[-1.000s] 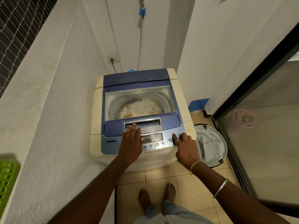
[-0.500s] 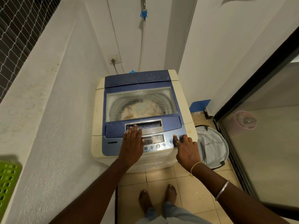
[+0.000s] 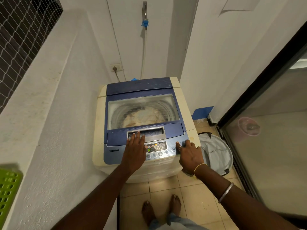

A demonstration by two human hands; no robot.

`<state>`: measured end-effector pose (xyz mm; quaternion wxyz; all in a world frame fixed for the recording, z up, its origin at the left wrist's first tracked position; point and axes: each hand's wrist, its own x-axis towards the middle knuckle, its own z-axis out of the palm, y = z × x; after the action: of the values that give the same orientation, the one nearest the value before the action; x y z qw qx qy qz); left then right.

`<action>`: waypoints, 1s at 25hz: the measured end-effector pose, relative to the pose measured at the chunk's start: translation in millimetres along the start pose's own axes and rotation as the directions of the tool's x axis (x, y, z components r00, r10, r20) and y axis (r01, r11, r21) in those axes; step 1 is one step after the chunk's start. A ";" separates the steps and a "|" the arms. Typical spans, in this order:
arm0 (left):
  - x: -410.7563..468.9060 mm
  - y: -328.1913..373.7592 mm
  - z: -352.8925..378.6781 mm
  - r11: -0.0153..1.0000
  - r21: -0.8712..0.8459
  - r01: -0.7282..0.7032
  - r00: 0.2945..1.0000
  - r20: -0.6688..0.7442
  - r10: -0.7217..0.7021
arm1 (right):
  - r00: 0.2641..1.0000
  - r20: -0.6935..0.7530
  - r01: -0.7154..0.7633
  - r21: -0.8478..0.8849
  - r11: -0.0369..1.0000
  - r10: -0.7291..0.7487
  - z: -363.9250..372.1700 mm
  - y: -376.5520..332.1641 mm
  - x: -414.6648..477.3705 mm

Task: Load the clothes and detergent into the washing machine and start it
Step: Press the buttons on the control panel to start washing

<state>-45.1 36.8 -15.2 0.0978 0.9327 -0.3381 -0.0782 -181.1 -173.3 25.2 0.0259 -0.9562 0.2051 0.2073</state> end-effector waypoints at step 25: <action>-42.3 -45.2 15.7 0.986 -0.088 0.138 0.987 -0.064 -0.144 | 0.936 -0.008 0.350 -0.097 0.932 -0.352 20.3 -134.6 -36.9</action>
<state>-52.7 96.1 -37.6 0.1428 0.9516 -0.2639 -0.0662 -165.3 -33.4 16.9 0.0149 -0.9801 0.0212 0.1968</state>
